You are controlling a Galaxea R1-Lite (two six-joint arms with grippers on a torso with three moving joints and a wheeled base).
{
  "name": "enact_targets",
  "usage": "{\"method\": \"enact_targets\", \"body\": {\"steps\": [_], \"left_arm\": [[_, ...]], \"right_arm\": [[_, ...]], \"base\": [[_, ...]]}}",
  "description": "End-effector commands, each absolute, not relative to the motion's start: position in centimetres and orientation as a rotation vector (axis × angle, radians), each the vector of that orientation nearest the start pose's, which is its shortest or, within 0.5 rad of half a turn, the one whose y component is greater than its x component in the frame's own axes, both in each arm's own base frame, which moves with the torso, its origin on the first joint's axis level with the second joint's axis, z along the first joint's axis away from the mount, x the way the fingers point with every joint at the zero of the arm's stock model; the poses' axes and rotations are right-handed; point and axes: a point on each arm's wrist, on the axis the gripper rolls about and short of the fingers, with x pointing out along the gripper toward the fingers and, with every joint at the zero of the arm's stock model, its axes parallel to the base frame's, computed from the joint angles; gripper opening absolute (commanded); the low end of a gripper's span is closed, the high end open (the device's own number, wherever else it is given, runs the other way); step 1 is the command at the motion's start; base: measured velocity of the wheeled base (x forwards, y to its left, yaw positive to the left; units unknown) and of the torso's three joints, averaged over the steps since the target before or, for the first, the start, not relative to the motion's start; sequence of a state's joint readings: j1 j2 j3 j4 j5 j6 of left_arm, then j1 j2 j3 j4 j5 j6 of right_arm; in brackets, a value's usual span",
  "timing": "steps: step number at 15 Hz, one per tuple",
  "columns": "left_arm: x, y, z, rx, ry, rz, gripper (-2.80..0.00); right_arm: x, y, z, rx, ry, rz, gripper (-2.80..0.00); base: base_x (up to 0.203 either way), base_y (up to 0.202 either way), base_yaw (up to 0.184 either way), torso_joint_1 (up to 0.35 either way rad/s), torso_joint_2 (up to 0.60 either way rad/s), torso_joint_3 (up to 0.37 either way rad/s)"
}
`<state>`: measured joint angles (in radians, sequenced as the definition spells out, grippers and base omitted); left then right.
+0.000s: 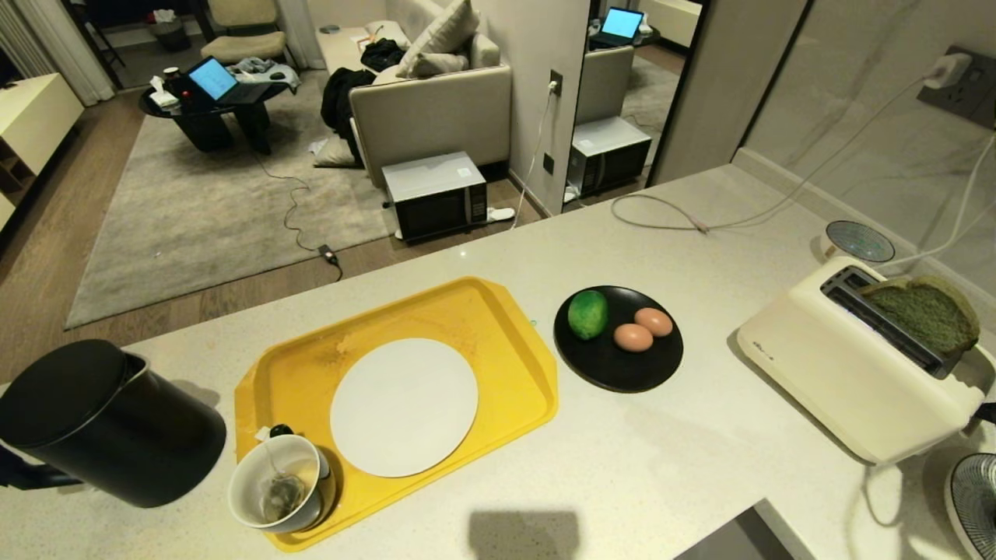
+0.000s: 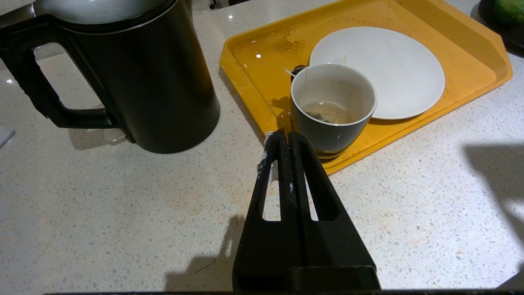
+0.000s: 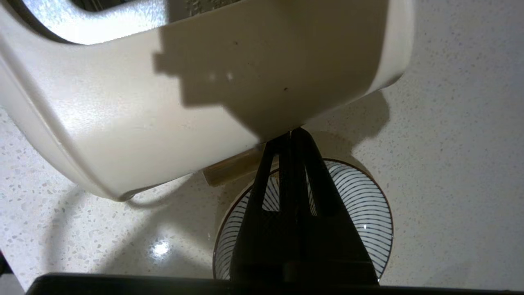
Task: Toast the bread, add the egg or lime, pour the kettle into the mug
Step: Use a bread toaster
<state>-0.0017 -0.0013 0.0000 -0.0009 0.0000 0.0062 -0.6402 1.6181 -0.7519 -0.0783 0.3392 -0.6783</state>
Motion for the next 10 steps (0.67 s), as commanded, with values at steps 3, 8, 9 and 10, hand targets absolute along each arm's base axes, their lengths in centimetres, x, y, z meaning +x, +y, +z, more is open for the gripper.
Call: {"method": "enact_targets", "body": {"steps": [3, 8, 9, 10], "left_arm": [[-2.29, 0.0, 7.56, 0.006, -0.003, -0.002, -2.8], [-2.29, 0.0, 7.56, 0.006, -0.003, -0.002, -2.8], [-2.29, 0.0, 7.56, 0.006, -0.003, -0.002, -2.8], [-2.29, 0.0, 7.56, 0.006, -0.003, -0.002, -2.8]], "right_arm": [[21.49, -15.0, 13.86, -0.262, 0.754, -0.011, -2.8], [21.64, -14.97, 13.66, -0.245, 0.731, 0.036, -2.8], [21.67, -14.99, 13.59, -0.243, 0.733, 0.038, -2.8], [21.65, -14.97, 13.45, -0.24, 0.737, 0.04, -2.8]], "base": [[0.0, 0.0, 0.0, 0.0, 0.0, 0.0], [0.0, 0.0, 0.0, 0.0, 0.0, 0.0], [0.0, 0.0, 0.0, 0.0, 0.0, 0.0], [0.0, 0.0, 0.0, 0.0, 0.0, 0.0]]}}
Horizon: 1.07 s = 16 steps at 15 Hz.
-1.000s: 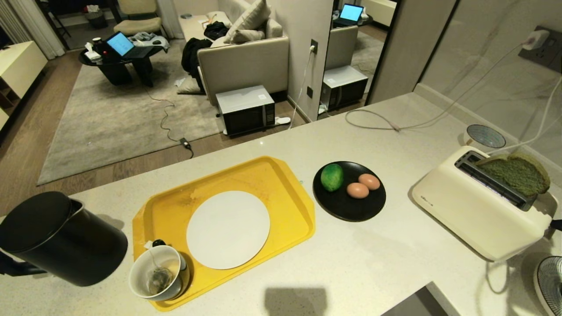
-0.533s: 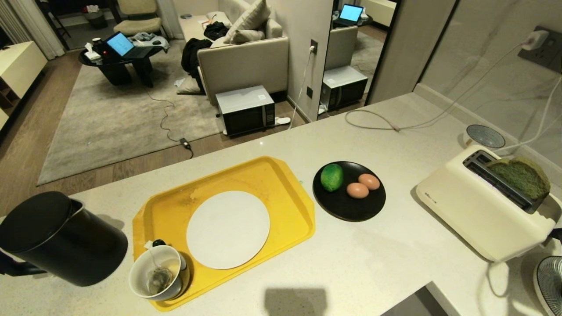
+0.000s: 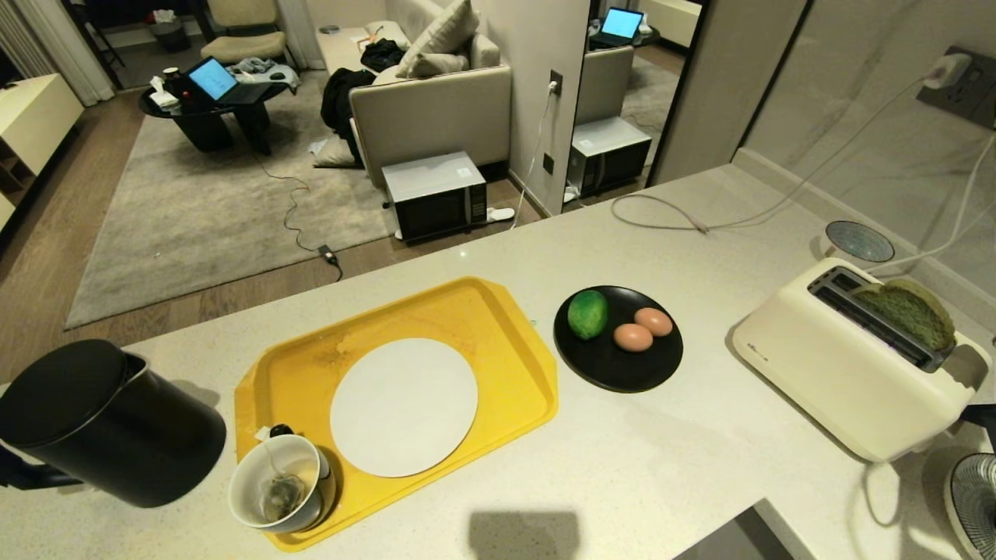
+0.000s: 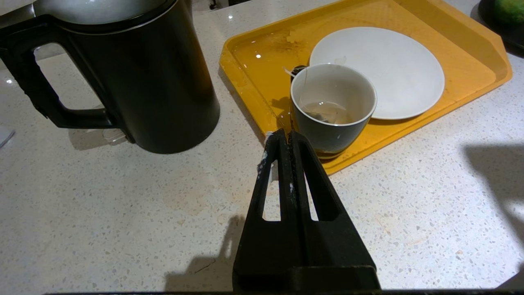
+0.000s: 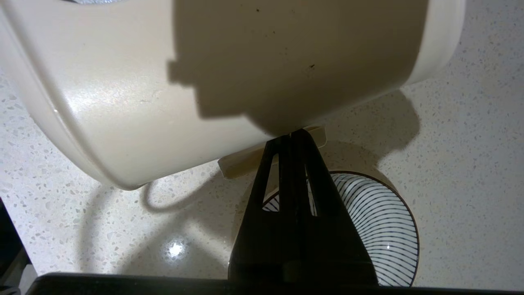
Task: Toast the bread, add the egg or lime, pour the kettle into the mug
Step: Use a bread toaster
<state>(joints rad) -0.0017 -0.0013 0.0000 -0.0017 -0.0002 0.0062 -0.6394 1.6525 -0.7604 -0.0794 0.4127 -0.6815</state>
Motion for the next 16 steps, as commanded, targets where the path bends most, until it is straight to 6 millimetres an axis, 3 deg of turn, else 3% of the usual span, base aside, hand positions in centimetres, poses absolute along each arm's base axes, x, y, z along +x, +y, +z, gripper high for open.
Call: {"method": "enact_targets", "body": {"steps": [1, 16], "left_arm": [[-2.29, 0.0, 7.56, 0.006, -0.003, -0.002, -2.8], [-2.29, 0.0, 7.56, 0.006, -0.003, -0.002, -2.8]], "right_arm": [[21.63, -14.96, 13.36, -0.239, 0.739, 0.041, -2.8], [21.81, -15.1, 13.39, -0.239, 0.736, 0.039, -2.8]], "base": [[0.0, 0.0, 0.0, 0.0, 0.0, 0.0], [0.0, 0.0, 0.0, 0.0, 0.0, 0.0]]}}
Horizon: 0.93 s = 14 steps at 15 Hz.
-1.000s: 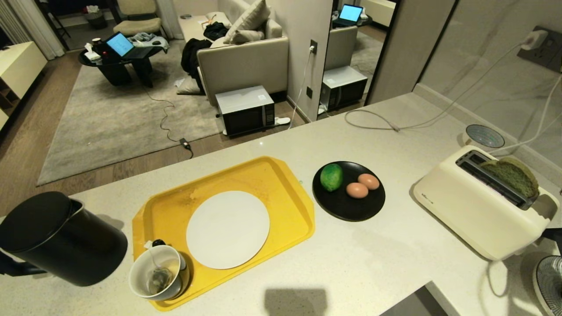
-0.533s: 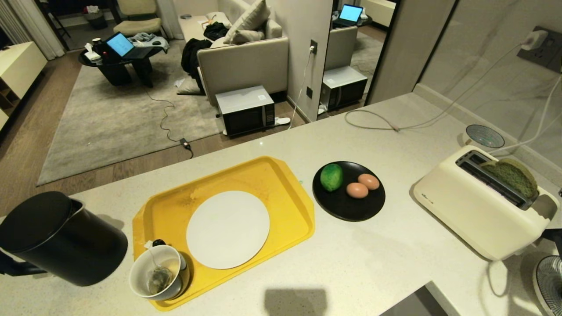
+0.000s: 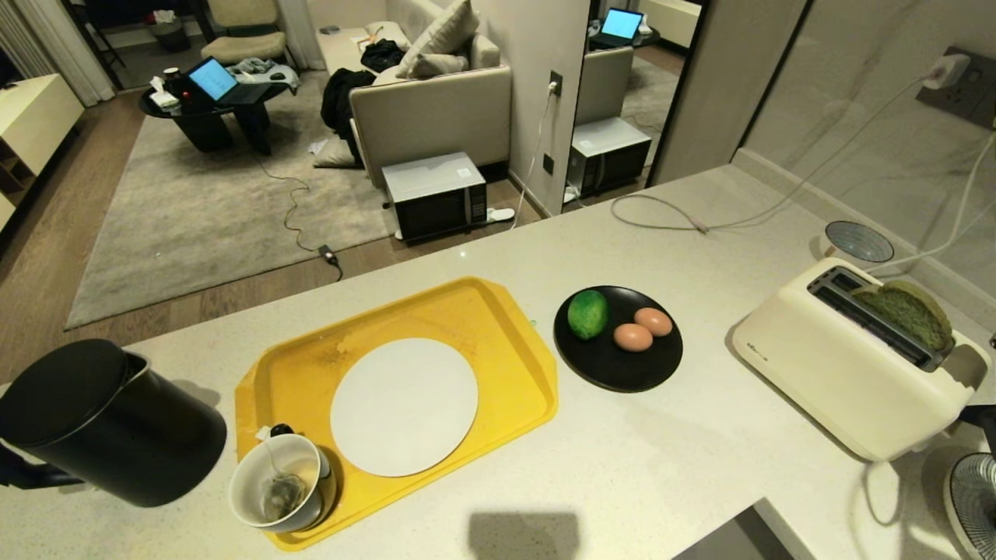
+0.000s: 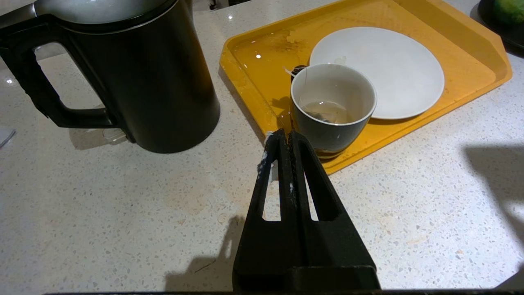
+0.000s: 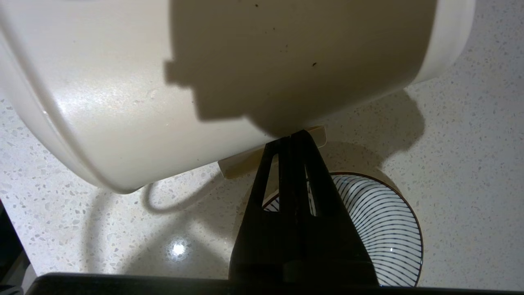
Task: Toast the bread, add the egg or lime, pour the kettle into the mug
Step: Use a bread toaster
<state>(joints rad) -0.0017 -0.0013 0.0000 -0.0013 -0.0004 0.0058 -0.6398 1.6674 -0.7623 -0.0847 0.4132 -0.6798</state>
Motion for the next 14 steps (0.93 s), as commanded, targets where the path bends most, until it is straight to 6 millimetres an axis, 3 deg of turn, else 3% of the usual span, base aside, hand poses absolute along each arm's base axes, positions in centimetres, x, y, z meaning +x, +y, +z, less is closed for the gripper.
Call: {"method": "enact_targets", "body": {"steps": [1, 14], "left_arm": [[-2.29, 0.0, 7.56, 0.006, -0.003, -0.002, -2.8], [-2.29, 0.0, 7.56, 0.006, -0.003, -0.002, -2.8]], "right_arm": [[21.81, -15.1, 13.39, -0.239, 0.736, 0.039, -2.8], [22.14, -15.34, 13.56, -0.243, 0.729, 0.036, -2.8]], "base": [[0.0, 0.0, 0.0, 0.0, 0.0, 0.0], [0.0, 0.0, 0.0, 0.0, 0.0, 0.0]]}}
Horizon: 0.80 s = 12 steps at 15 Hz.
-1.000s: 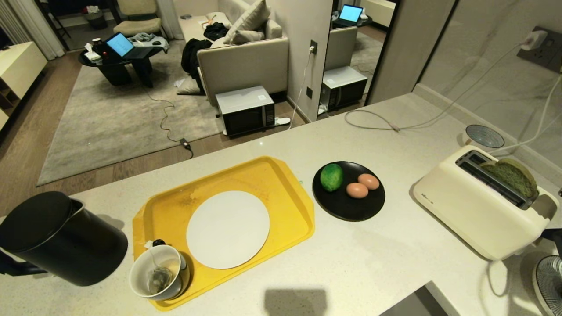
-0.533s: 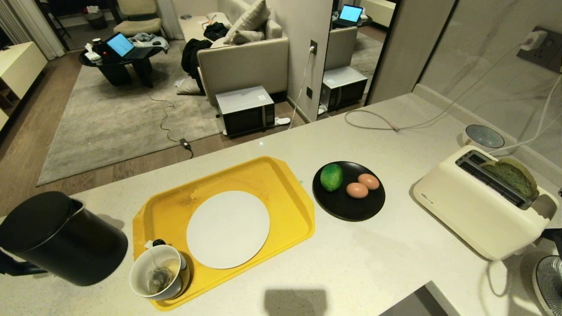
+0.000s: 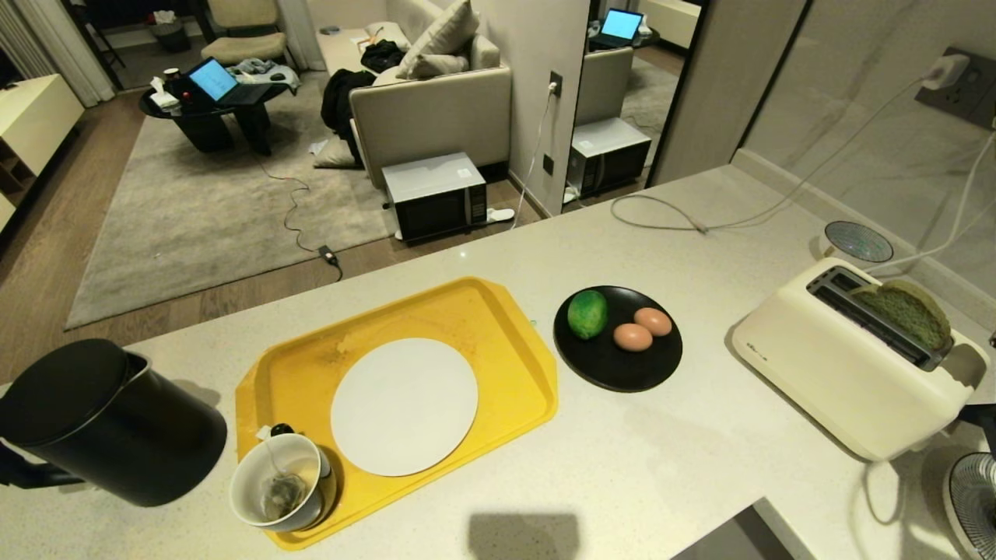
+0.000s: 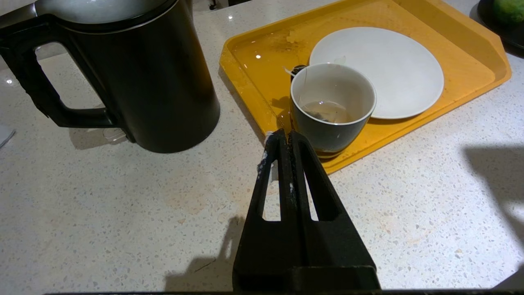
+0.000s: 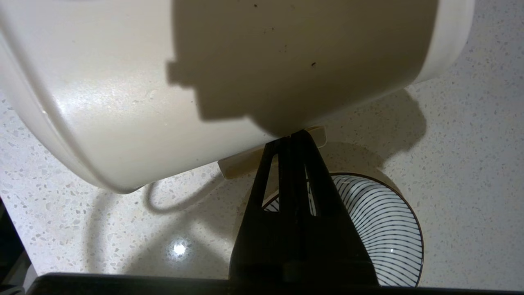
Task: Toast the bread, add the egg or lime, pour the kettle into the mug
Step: Use a bread toaster
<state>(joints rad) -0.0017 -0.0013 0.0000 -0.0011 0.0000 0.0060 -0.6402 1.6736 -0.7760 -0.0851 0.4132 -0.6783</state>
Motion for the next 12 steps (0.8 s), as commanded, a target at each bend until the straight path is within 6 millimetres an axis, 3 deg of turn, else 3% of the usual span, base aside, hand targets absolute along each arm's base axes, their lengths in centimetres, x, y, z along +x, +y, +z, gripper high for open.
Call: {"method": "enact_targets", "body": {"steps": [1, 12], "left_arm": [[-2.3, 0.0, 7.6, 0.006, -0.003, -0.002, -2.8], [-2.3, 0.0, 7.6, 0.006, -0.003, -0.002, -2.8]], "right_arm": [[22.1, -15.3, 13.6, -0.244, 0.727, 0.035, -2.8], [22.6, -15.7, 14.7, -0.251, 0.674, 0.044, -2.8]], "base": [[0.0, 0.0, 0.0, 0.0, 0.0, 0.0], [0.0, 0.0, 0.0, 0.0, 0.0, 0.0]]}}
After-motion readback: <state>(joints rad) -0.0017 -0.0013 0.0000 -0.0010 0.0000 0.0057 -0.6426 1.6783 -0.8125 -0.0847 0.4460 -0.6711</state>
